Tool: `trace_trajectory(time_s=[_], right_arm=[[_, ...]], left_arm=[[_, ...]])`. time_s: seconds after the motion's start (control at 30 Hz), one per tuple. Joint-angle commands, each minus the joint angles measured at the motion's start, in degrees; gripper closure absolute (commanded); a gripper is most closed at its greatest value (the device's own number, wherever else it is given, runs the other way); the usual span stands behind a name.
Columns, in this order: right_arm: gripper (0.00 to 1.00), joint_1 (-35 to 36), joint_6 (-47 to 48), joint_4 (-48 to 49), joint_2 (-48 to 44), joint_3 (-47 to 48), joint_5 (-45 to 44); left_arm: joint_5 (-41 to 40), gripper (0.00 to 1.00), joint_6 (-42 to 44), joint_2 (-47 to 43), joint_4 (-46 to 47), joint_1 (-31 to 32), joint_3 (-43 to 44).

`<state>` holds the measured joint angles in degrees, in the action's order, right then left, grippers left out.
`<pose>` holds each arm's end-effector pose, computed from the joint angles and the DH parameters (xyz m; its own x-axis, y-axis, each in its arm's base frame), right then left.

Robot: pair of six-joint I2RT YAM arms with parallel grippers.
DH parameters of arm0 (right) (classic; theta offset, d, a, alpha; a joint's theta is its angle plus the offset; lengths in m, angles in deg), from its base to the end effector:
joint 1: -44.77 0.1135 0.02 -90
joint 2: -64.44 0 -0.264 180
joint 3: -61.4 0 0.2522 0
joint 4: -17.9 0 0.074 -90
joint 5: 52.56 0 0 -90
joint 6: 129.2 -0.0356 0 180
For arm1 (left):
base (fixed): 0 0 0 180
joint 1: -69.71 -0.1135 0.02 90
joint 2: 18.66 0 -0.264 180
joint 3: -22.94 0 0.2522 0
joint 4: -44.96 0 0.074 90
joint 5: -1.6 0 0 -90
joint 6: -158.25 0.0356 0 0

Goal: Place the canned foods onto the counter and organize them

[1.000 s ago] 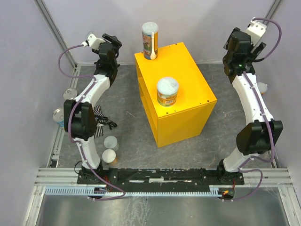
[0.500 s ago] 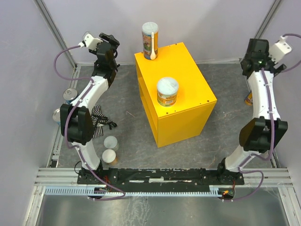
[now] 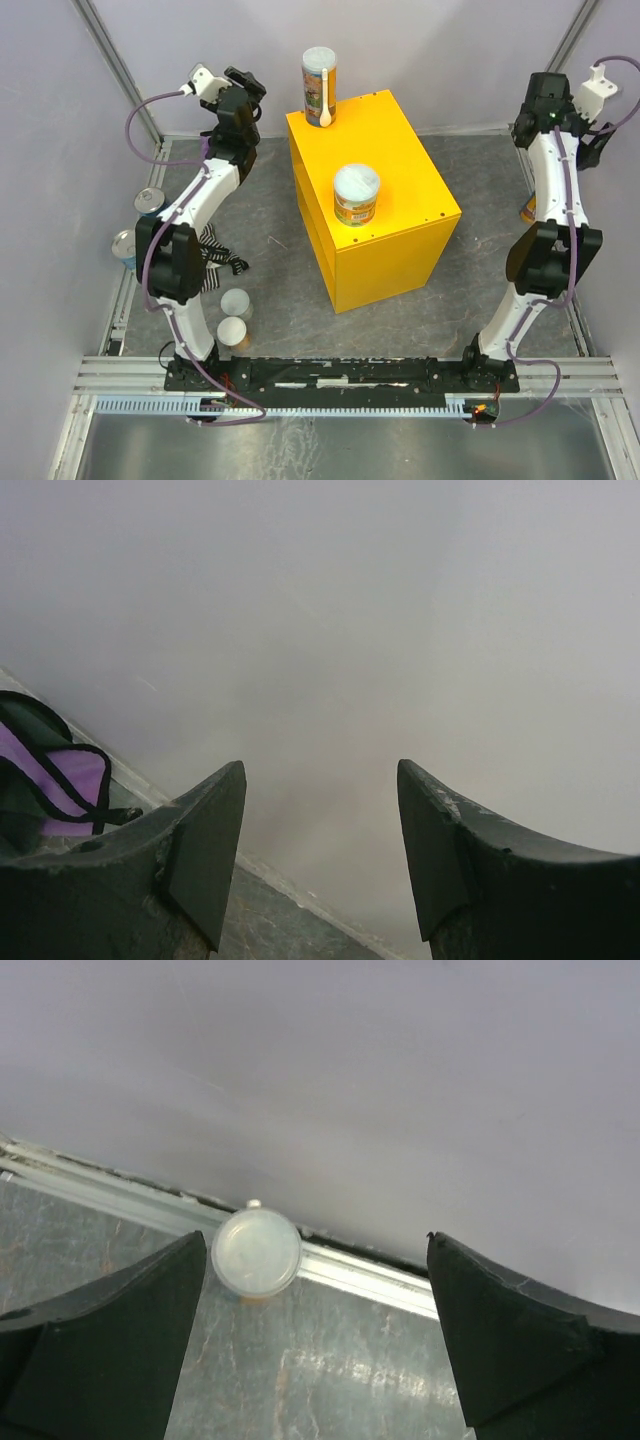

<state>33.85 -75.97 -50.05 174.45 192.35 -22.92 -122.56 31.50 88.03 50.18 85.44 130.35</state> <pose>0.3951 -0.1077 0.3847 -0.1709 0.3345 -0.9268 0.9711 0.2161 -0.1011 0.4394 -0.1030 0.3803 0.2672 -0.5896 -0.7622 -0.1914 0.7427 -0.6417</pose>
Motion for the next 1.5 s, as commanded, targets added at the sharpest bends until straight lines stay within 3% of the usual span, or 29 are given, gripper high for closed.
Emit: trace_trajectory(time_s=[0.0, 0.07, 0.13, 0.2, 0.33, 0.4, 0.43, 0.6, 0.83, 1.03, 1.23, 1.47], right_arm=[[0.01, -0.14, 35.83, 38.31, -5.75, -11.71, -10.35], [0.01, -1.35, 55.68, 63.24, -6.16, -19.93, -15.46], [0.01, -4.09, 72.02, 82.30, -4.33, -24.28, -17.37], [0.01, -7.57, 78.03, 90.03, -2.71, -26.31, -17.84], [0.01, -13.21, 71.64, 80.51, -0.90, -25.72, -17.54], [0.01, -15.71, 61.10, 68.44, -0.88, -24.03, -16.33], [0.01, -17.58, 53.96, 56.37, 0.21, -20.84, -14.66], [0.01, -20.90, 46.28, 47.48, 3.67, -19.69, -9.84], [0.00, -21.71, 34.23, 30.50, 7.42, -13.57, 3.43], [0.00, -21.62, 31.84, 27.52, 6.95, -12.87, 12.38], [0.01, -22.19, 25.19, 30.85, 1.22, -19.47, 13.19], [0.00, -21.07, 22.65, 42.61, -7.72, -32.87, 12.83]], left_arm=[[-3.52, 0.31, 2.67, 2.41, 1.47, 0.15, 3.16], [-4.03, 0.31, 2.78, 2.89, 1.90, 0.13, 2.72], [-4.39, 0.31, 4.50, 4.11, 2.02, 0.15, 3.74], [-4.88, 0.30, 7.65, 6.69, 3.35, -0.18, 5.93], [-4.03, 0.29, 7.85, 11.18, 4.31, -2.53, 9.63], [-3.85, 0.29, 6.24, 12.37, 4.97, -3.69, 9.74], [-3.51, 0.29, 5.62, 13.70, 4.42, -4.34, 10.69], [-3.37, 0.29, 5.51, 16.12, 3.01, -5.14, 13.81], [-4.57, 0.29, 4.79, 17.84, 2.21, -6.18, 16.65], [-5.21, 0.30, 4.76, 17.29, 2.18, -6.95, 15.97], [-4.85, 0.29, 4.32, 15.57, 3.22, -7.69, 12.92], [-3.62, 0.29, 4.88, 14.62, 3.52, -8.54, 12.28]])
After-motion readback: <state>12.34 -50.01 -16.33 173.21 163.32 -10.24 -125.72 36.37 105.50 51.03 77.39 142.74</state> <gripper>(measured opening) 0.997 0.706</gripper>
